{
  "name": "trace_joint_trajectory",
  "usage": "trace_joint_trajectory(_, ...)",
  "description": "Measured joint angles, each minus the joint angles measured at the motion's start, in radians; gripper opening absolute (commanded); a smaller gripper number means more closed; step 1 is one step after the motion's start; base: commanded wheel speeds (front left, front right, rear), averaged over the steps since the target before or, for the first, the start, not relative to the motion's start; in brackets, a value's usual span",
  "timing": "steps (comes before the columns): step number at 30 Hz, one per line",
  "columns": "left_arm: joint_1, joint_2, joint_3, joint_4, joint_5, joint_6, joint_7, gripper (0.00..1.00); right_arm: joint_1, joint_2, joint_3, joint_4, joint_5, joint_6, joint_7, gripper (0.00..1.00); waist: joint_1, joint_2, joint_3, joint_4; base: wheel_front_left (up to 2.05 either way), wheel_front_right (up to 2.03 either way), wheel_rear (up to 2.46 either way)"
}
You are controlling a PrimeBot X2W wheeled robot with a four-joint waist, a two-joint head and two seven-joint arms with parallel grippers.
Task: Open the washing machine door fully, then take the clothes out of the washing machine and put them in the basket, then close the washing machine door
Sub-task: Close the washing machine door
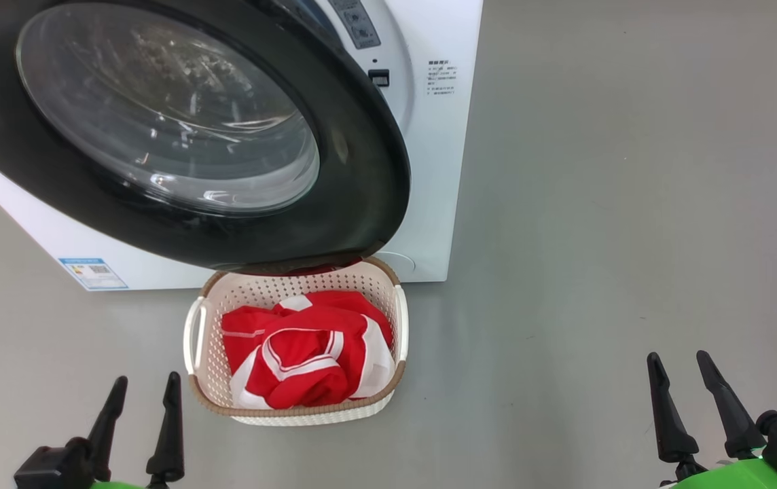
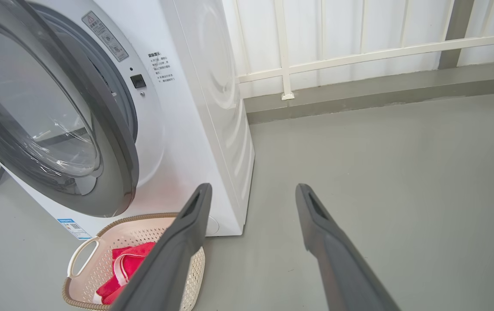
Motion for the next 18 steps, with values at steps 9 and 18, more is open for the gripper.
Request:
trace_joint_trajectory(9,0.0,-0.014,0.0,-0.003,0.015,0.0,0.0,1.0,0.0,0.0,0.004,0.0,-0.002,0.0,0.0,1.0,0.0,0.0,0.003,0.013,0.0,0.0,0.0)
trace_joint_trajectory(18,-0.005,-0.046,-0.002,-0.005,0.012,0.0,0.0,1.0,-0.058,-0.01,0.112,0.011,0.007,0.0,0.0,0.0,0.0001,0.0,0.019,0.058,0.0,0.0,0.0)
